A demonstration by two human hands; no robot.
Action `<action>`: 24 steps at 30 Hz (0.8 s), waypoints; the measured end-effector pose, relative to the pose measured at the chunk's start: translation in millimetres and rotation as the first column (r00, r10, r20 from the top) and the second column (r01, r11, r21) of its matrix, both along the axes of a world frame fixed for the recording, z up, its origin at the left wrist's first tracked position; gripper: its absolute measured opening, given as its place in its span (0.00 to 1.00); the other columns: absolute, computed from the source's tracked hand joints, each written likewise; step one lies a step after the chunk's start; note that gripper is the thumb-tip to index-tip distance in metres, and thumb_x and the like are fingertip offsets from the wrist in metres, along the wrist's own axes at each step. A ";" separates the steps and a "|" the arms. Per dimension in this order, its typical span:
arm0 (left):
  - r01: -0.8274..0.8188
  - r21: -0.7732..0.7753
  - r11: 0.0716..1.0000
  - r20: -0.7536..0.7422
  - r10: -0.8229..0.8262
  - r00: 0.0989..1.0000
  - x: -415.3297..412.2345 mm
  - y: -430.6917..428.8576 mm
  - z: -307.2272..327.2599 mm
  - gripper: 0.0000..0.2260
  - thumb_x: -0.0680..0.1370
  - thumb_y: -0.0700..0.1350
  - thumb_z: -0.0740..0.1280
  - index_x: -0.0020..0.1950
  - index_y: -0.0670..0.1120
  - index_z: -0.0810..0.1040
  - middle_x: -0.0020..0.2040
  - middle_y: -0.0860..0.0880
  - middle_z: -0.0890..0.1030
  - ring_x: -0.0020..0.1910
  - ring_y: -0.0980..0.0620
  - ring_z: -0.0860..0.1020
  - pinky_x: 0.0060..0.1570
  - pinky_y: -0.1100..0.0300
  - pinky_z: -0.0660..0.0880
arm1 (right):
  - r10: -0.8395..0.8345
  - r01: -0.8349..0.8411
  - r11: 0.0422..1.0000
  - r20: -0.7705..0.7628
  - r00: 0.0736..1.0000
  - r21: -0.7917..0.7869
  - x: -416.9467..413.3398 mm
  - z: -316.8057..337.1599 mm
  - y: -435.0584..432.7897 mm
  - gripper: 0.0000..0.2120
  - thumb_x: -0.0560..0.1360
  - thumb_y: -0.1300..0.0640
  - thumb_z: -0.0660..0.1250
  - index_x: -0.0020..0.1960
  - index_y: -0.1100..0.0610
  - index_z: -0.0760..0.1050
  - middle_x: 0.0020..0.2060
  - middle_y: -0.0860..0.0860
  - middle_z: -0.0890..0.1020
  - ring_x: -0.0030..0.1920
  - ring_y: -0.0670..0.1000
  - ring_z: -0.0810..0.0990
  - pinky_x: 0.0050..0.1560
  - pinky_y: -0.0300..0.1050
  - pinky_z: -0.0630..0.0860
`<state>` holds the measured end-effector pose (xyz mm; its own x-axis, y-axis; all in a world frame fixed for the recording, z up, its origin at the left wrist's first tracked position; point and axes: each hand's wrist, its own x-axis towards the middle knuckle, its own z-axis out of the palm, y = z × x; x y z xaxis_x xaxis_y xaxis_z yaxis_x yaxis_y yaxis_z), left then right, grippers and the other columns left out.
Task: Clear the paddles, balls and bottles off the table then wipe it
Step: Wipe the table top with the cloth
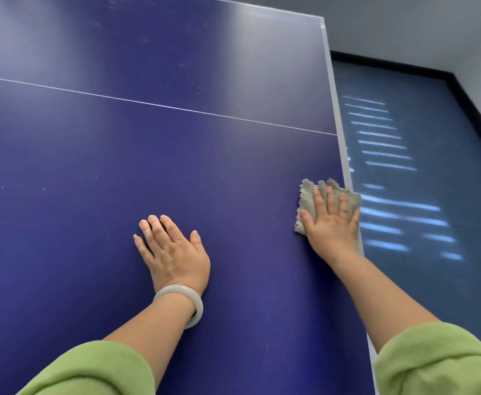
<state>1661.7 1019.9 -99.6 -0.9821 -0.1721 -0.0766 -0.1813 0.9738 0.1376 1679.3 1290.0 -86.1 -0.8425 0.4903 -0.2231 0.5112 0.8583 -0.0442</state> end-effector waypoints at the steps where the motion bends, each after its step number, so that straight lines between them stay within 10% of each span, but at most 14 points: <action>1: -0.002 0.001 1.000 -0.001 0.002 1.000 -0.4 0.2 0.2 0.31 0.82 0.56 0.47 0.79 0.38 0.49 0.80 0.39 0.51 0.79 0.40 0.44 0.77 0.43 0.41 | -0.074 0.074 0.997 0.011 0.997 -0.010 6.1 0.4 5.8 0.31 0.80 0.36 0.42 0.79 0.45 0.39 0.79 0.47 0.38 0.78 0.54 0.35 0.75 0.63 0.35; 14: 0.119 0.409 0.905 0.029 -0.143 0.989 12.9 -44.6 29.6 0.27 0.83 0.52 0.57 0.79 0.44 0.55 0.80 0.44 0.49 0.79 0.46 0.44 0.77 0.52 0.41 | 0.425 -0.421 0.903 0.031 0.905 -0.090 50.2 0.5 -67.5 0.34 0.72 0.31 0.32 0.76 0.38 0.31 0.77 0.42 0.33 0.75 0.47 0.29 0.75 0.55 0.30; 20: 0.310 0.117 0.944 0.021 -0.314 0.949 83.8 -102.5 17.8 0.30 0.82 0.56 0.51 0.80 0.45 0.51 0.80 0.43 0.49 0.79 0.46 0.44 0.78 0.49 0.41 | 0.179 -0.179 0.982 0.008 0.984 -0.056 105.4 -1.9 -63.0 0.33 0.76 0.34 0.33 0.78 0.43 0.36 0.78 0.45 0.37 0.77 0.51 0.33 0.75 0.58 0.32; 24: 0.324 -0.057 0.944 0.038 -0.323 0.946 98.7 -100.3 3.8 0.32 0.80 0.58 0.45 0.80 0.43 0.53 0.79 0.40 0.54 0.79 0.42 0.50 0.77 0.43 0.48 | 0.387 -0.390 0.921 -0.090 0.918 -0.023 151.0 0.3 -134.0 0.34 0.78 0.35 0.42 0.80 0.46 0.44 0.79 0.48 0.44 0.79 0.55 0.40 0.75 0.62 0.42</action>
